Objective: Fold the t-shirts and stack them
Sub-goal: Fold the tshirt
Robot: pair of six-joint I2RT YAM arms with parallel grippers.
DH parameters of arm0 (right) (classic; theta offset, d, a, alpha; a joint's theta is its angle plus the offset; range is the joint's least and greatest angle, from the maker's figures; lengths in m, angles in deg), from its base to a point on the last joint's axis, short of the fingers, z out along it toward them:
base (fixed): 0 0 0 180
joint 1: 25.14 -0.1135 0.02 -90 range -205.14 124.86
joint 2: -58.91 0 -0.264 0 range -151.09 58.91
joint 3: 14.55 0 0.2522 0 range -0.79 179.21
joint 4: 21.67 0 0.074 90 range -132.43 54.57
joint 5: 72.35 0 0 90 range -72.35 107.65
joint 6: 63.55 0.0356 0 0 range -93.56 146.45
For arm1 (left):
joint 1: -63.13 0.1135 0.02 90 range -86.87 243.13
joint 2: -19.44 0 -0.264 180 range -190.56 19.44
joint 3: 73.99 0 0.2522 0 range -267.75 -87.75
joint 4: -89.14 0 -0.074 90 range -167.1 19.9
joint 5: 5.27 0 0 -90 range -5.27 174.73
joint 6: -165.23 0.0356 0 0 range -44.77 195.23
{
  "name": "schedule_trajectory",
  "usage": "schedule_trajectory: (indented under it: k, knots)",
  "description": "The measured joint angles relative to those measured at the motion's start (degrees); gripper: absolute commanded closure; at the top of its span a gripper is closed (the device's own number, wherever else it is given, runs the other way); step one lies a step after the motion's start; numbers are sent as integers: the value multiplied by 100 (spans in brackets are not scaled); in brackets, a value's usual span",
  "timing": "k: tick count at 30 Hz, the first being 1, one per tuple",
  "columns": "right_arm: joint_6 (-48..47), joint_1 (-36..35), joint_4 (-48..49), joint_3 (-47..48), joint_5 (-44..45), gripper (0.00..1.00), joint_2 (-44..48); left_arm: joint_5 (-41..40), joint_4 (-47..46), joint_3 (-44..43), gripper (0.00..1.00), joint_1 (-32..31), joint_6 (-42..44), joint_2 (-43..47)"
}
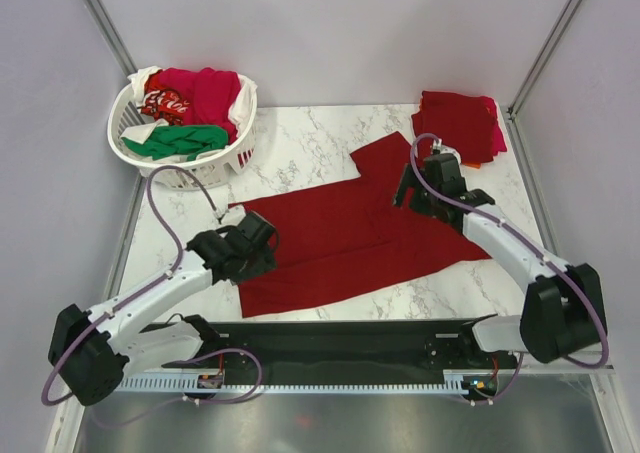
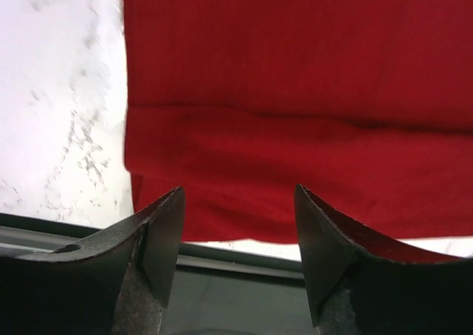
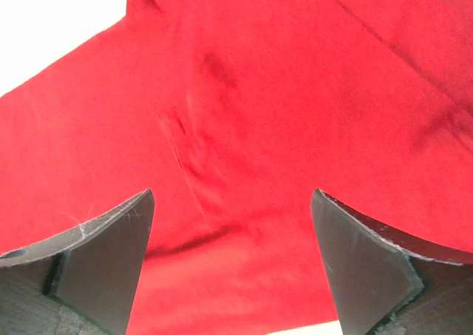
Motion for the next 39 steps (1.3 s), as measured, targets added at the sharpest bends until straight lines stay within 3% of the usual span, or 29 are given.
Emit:
schedule_trajectory:
  k: [6,16,27,34,39]
  knots:
    - [127,57,179,844,-13,13,-1421,-11,-48,474,37,-960,-619,-376]
    - [245,284,925,1185,-280,14,-3047,-103,-391,1379,41,-1102,-1012,-433]
    - [404,1161,1797,1482,-531,10,-3512,-31,-470,1646,44,-1327,-1154,63]
    - [472,1209,1928,1384,-393,8,-3477,223,-382,1604,44,-1340,-1263,85]
    - [450,1222,1976,1272,-376,6,-3386,669,94,1547,31,-1423,-1325,402]
